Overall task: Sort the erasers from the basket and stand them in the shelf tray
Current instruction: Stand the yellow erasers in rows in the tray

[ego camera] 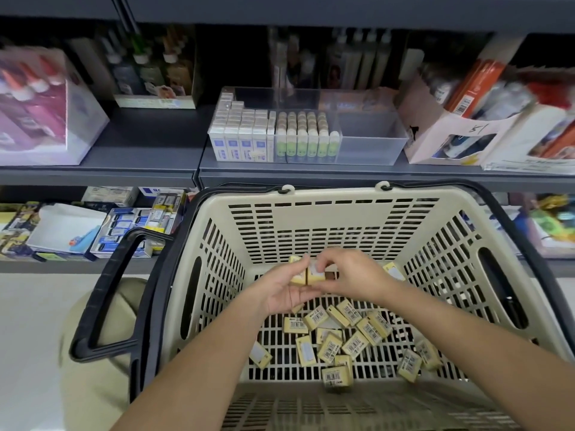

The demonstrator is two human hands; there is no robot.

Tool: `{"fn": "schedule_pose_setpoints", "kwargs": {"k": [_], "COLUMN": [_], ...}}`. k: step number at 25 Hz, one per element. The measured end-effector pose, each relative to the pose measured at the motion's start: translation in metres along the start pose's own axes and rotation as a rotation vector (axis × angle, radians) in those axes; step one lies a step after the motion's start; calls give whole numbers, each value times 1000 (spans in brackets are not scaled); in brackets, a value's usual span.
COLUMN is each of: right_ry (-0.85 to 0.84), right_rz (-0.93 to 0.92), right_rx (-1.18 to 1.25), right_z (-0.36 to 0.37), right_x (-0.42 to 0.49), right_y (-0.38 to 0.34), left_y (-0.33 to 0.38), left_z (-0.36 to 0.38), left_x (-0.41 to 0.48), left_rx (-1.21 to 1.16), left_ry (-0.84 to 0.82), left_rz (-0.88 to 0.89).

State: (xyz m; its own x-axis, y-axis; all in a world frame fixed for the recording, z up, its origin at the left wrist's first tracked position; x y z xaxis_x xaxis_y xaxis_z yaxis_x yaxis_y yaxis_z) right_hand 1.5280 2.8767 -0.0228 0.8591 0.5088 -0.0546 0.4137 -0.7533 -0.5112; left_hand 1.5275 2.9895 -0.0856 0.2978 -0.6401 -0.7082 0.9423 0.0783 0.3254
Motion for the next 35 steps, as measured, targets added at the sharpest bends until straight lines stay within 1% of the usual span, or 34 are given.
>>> {"fn": "schedule_pose_setpoints", "kwargs": {"k": [3, 5, 7, 9, 10, 12, 13, 14, 15, 17, 18, 19, 21, 23, 25, 29, 32, 34, 35], "right_ry": [36, 51, 63, 104, 127, 152, 131, 72, -32, -237, -286, -293, -263, -238, -202, -15, 114, 217, 231], "right_rz": [64, 78, 62, 72, 113, 260, 343, 413, 455, 439, 417, 395, 375, 409, 458, 524, 441, 322, 257], "right_rx": [212, 306, 318, 325, 349, 343, 300, 238, 167, 69, 28, -18, -107, -99, -19, 253, 291, 344, 397], "right_z": [-13, -14, -11, -10, -8, -1, 4, 12, 22, 45, 54, 60, 63, 64, 65, 58, 40, 29, 29], "right_x": [-2, -4, -2, 3, 4, 0, -6, -14, -21, -32, -34, -34, -32, -32, -35, -34, -21, -11, -8], "right_y": [16, 17, 16, 23, 31, 57, 71, 82, 89, 95, 95, 93, 93, 97, 103, 103, 85, 61, 47], "left_y": [8, 8, 2, -2, -2, -2, -2, -1, -1, -1, 0, 1, 1, 0, 1, 1, -3, -6, -7], "left_z": [-6, -2, 7, 11, 10, 4, 0, -4, -8, -15, -17, -20, -25, -30, -34, -40, -42, -40, -38], "left_x": [-2, -1, 1, 3, 3, 2, 1, 1, 1, 1, 2, 3, 5, 6, 5, 6, 9, 10, 10], "left_rx": [-2, 65, 121, 168, 176, 177, 180, 180, 172, 143, 130, 119, 99, 114, 150, 234, 227, 133, 57], "left_ry": [33, 29, -7, -6, 9, 55, 81, 104, 123, 160, 179, 198, 249, 309, 350, 442, 479, 423, 371], "left_rz": [71, 48, -12, -35, -36, -21, -11, -3, 7, 22, 26, 29, 26, 26, 32, 0, 2, -12, -15]}}
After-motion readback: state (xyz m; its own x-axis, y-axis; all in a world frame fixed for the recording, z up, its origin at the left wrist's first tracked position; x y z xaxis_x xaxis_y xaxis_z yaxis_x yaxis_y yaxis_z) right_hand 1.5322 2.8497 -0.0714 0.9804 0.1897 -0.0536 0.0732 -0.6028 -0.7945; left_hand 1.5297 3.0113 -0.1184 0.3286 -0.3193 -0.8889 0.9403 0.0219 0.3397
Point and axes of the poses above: each hand's wrist, its own x-axis towards the middle knuckle, its own z-axis out of the palm, y = z × x, the point moved 6 cm from there along x, towards the middle knuckle, and after that the axes turned 13 degrees about -z, right-handed, at the moved point
